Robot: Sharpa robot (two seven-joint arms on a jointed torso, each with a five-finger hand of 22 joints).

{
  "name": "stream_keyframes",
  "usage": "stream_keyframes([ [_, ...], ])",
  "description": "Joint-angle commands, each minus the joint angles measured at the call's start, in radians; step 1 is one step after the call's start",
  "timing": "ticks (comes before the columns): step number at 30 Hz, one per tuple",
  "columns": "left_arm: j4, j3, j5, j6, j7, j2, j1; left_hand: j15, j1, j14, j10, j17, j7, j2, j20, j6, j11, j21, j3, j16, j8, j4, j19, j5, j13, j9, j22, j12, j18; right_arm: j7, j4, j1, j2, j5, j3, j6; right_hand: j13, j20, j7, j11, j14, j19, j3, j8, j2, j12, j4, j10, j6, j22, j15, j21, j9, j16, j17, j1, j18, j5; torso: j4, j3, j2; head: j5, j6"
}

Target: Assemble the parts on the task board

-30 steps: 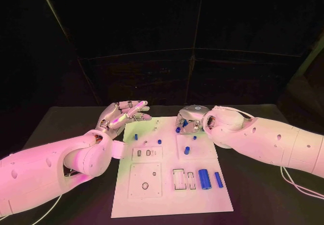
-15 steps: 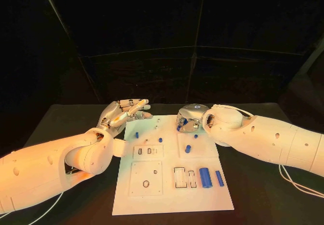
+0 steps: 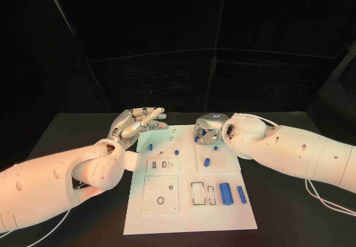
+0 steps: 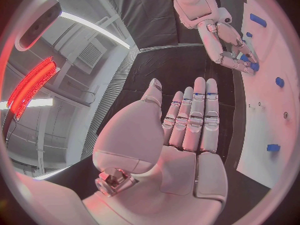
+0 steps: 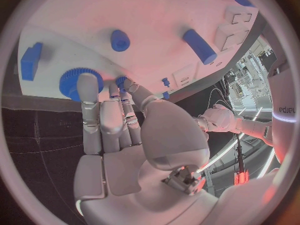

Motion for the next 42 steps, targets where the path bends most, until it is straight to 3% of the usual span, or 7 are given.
stream_keyframes([
  [1,0.002,0.001,-0.002,0.012,0.004,-0.001,0.001,-0.002,-0.009,0.006,0.007,0.002,-0.001,0.005,0.001,0.005,0.002,-0.005,-0.007,-0.004,0.0,-0.001,0.006,0.004,0.001,-0.001,-0.001,-0.003,0.007,-0.003,-0.005,0.001,0.004,-0.004,-0.001,0.029,0.002,0.002,-0.001,-0.001,0.035,0.001,0.019,0.001,-0.009,0.001,0.0,0.013,0.012,0.012,0.001,0.014,0.001,0.011,0.007,-0.004,-0.005,-0.004,-0.0019,0.0009,0.0,0.001,-0.003],
  [7,0.002,0.001,-0.002,0.012,0.004,-0.003,0.001,-0.002,-0.009,0.006,0.008,0.002,-0.001,0.006,0.001,0.005,0.002,-0.005,-0.006,-0.004,0.0,-0.001,0.006,0.004,0.001,-0.001,-0.002,-0.004,0.007,-0.001,0.0,0.001,0.002,-0.006,-0.001,-0.008,0.003,0.001,-0.002,-0.002,0.034,0.001,0.036,0.002,-0.014,0.001,-0.001,0.021,0.019,0.028,0.0,0.029,0.002,0.02,0.014,-0.002,-0.007,-0.007,-0.0016,0.001,-0.001,0.001,-0.004],
  [15,-0.001,0.001,-0.002,0.013,0.004,-0.008,0.001,-0.002,-0.008,0.006,0.008,0.003,0.0,0.008,0.001,0.006,0.002,-0.006,-0.006,-0.004,-0.001,-0.002,0.007,0.004,0.001,-0.001,-0.002,-0.004,0.007,0.012,0.049,0.0,-0.02,0.019,0.0,-0.164,0.006,0.0,-0.003,-0.005,0.035,0.008,0.049,0.005,-0.025,0.004,0.004,0.037,0.033,0.06,-0.001,0.055,0.004,0.034,0.025,-0.006,-0.011,-0.014,-0.0034,0.0007,-0.001,0.006,0.004],
  [21,-0.006,0.001,-0.002,0.016,0.01,-0.007,0.001,-0.002,-0.004,0.007,0.008,0.006,0.0,0.012,0.001,0.006,0.003,-0.007,-0.003,-0.006,-0.002,-0.005,0.009,0.005,0.001,-0.002,-0.003,-0.006,0.007,0.002,0.028,0.001,0.012,0.037,0.001,-0.242,0.005,0.001,-0.002,-0.004,0.033,0.004,0.064,0.002,-0.028,-0.002,0.01,0.032,0.034,0.065,0.0,0.063,0.003,0.036,0.024,-0.006,-0.011,-0.037,-0.003,0.0025,0.001,0.011,0.01],
  [33,-0.017,0.001,-0.002,0.023,0.012,0.003,0.001,-0.002,-0.003,0.008,0.009,0.007,0.0,0.014,0.001,0.006,0.003,-0.008,-0.002,-0.006,-0.002,-0.007,0.009,0.005,0.001,-0.002,-0.004,-0.007,0.007,0.02,-0.077,0.001,0.118,0.044,0.001,-0.274,0.005,0.002,0.001,-0.002,0.033,0.001,0.076,0.0,-0.031,-0.004,0.011,0.029,0.033,0.071,0.001,0.069,0.002,0.041,0.027,-0.003,-0.011,-0.043,-0.0023,0.0016,0.003,0.014,0.01],
  [40,-0.016,0.001,-0.001,0.024,0.011,0.0,0.002,-0.002,-0.003,0.008,0.009,0.007,0.0,0.014,0.001,0.006,0.003,-0.008,-0.002,-0.006,-0.002,-0.007,0.009,0.005,0.001,-0.002,-0.004,-0.007,0.007,0.017,-0.121,0.001,0.165,0.044,0.001,-0.266,0.005,0.002,0.002,-0.001,0.033,0.001,0.078,-0.001,-0.033,-0.005,0.013,0.028,0.033,0.072,0.002,0.071,0.002,0.043,0.028,-0.005,-0.012,-0.045,-0.0031,0.0011,0.006,0.015,0.013],
  [42,-0.016,0.001,-0.001,0.026,0.009,0.0,0.002,-0.002,-0.002,0.008,0.009,0.007,0.0,0.014,0.001,0.006,0.003,-0.008,-0.001,-0.006,-0.002,-0.007,0.01,0.005,0.001,-0.002,-0.004,-0.007,0.007,0.02,-0.134,0.001,0.177,0.044,0.001,-0.26,0.005,0.003,0.002,0.0,0.033,0.001,0.079,-0.001,-0.034,-0.005,0.014,0.027,0.032,0.074,0.002,0.072,0.002,0.043,0.029,-0.006,-0.012,-0.046,-0.0035,0.0019,0.005,0.017,0.009],
])
